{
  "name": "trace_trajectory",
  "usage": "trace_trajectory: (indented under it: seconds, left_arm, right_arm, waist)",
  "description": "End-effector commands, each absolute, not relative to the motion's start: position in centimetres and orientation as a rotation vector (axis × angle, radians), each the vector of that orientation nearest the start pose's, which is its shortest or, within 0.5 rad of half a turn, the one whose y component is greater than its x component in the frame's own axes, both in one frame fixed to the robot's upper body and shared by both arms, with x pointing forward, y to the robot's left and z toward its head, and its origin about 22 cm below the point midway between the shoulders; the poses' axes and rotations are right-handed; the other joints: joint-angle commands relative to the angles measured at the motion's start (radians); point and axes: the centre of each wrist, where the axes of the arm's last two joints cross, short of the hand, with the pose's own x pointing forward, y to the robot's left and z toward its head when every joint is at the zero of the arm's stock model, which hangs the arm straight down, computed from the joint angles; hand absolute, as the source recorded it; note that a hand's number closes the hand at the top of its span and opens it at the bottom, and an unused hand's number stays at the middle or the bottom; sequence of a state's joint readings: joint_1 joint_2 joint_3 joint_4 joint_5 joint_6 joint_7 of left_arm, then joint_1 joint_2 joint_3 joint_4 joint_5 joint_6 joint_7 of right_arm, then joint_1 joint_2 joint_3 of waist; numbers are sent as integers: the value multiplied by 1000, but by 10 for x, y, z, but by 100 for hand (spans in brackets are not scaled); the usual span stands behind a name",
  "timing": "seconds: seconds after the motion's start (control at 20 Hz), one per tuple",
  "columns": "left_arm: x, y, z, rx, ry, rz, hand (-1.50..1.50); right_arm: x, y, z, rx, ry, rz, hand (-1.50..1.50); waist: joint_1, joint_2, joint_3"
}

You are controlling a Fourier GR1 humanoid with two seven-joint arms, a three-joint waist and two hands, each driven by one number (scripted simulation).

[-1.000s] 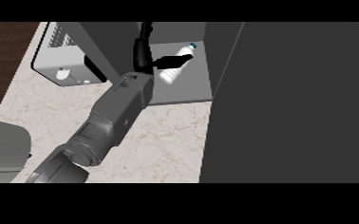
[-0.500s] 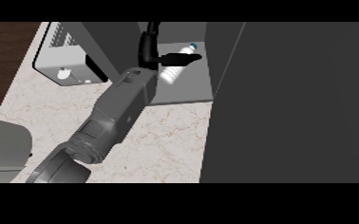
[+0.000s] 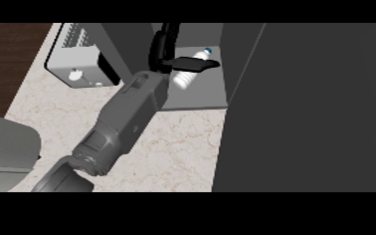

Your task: Pick up the bottled water, place it into the cabinet and close the cabinet

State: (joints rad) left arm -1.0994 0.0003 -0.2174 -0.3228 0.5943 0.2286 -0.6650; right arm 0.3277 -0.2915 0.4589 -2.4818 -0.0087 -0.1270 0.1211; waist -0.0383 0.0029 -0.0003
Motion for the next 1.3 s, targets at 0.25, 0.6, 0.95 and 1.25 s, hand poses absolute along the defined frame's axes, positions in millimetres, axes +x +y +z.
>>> trace_trajectory:
  seconds: [0.25,0.6,0.95,1.25]
  left_arm:
    - [385,70,33,-347,-1860,61,-150]
    - [336,97,10,-366,-1827,70,150]
    - [279,133,5,-363,-1810,68,150]
    - [235,167,4,-296,-1856,102,150]
  right_arm:
    - [91,-195,163,240,-1973,263,-150]
    - [95,-198,171,181,-1969,404,-150]
    - [101,-192,169,233,-1835,627,150]
    - [82,-165,174,466,-1739,574,150]
  waist:
    - [41,-15,0]
    - [59,-15,0]
    - [64,-12,0]
    - [47,-9,-1]
